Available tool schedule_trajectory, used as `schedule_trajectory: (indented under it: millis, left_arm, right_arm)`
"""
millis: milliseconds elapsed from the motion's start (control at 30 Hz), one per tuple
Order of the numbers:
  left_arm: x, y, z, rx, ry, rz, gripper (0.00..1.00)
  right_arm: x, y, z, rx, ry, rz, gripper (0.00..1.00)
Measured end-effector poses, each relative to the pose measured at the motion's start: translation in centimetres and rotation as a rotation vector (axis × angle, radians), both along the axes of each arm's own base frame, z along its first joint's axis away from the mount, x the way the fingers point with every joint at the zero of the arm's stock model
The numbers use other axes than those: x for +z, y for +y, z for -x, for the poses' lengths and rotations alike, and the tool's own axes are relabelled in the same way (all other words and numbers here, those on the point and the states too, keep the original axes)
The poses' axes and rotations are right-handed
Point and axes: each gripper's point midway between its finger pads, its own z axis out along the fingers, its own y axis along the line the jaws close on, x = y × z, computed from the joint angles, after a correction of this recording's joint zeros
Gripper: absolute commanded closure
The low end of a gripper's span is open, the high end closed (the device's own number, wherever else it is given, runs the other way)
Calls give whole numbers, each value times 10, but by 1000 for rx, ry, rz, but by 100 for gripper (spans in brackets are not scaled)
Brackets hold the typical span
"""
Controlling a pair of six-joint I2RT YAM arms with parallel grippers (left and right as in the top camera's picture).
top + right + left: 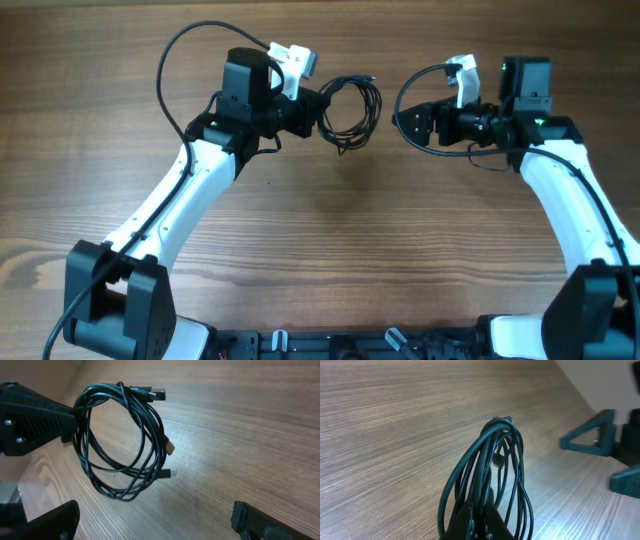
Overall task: Untangle cables
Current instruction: 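Move the right gripper to the coil and grasp its right side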
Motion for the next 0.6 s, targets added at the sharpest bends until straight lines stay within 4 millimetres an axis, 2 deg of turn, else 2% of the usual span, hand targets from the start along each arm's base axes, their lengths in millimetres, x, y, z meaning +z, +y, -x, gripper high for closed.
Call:
schedule_trajectory:
  millis: [133,267,467,533,600]
  left_arm:
    - [2,-3,3,-27,1,14,95]
    - [5,-6,7,-50,-3,26,95]
    - [19,-6,11,-63,-35,39,95]
    - [24,-7,12,-67,-46,44,95]
    - [27,-7,13,-69,-52,47,95]
  right_arm:
    - [-20,11,-4,37,26,-7,10]
    - [-37,30,-7,82,46,-15,17]
    - [-33,53,-11,119,6,-43,29]
    - [-31,55,-12,115,5,-51,34]
    - [-30,55,-14,110,4,-55,34]
